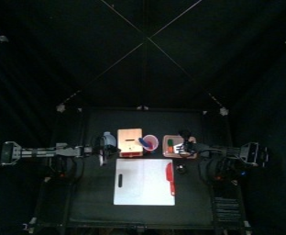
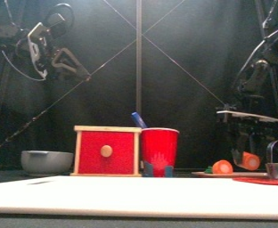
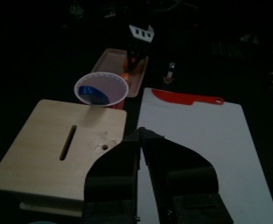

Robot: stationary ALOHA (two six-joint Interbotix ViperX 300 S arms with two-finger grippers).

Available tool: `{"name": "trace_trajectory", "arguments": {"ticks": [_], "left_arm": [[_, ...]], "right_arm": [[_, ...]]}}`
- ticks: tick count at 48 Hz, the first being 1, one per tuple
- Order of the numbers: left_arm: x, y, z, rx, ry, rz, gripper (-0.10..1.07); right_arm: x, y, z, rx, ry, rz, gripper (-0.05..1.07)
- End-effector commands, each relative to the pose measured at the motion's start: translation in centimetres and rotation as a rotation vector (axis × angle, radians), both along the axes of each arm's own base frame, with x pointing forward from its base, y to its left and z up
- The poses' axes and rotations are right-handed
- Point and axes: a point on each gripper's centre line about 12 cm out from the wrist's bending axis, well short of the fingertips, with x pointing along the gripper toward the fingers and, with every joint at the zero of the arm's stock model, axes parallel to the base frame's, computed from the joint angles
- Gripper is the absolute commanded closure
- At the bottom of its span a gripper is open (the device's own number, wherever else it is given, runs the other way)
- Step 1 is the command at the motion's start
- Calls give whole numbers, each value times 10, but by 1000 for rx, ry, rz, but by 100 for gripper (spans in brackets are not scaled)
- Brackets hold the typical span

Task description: Place carrot bottom on plate

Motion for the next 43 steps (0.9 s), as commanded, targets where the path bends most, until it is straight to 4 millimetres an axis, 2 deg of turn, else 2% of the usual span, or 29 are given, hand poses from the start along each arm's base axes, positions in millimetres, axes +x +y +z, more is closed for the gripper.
{"name": "trace_trajectory", "arguments": {"ticks": [1,6,15,22,29,36,39,43], "left_arm": [[5,1,13,8,-45,0,46],[5,1,13,9,-48,3,46],[6,2,15,4,-54,8,46],[7,2,18,-12,-64,13,46],[8,1,24,-7,-96,9,46],[7,2,23,-11,-97,14,46],[6,4,22,-11,-92,22,46],[5,9,20,-10,-88,39,46]], "right_arm": [[7,-4,3,-15,-23,11,32],[13,-7,9,-27,-40,14,26],[19,4,28,-47,-72,50,11],[21,19,57,-95,-136,116,9],[29,48,97,-227,-296,320,9],[36,97,146,-484,-576,723,9],[35,110,156,-520,-677,813,9],[33,117,158,-535,-747,871,9]]}}
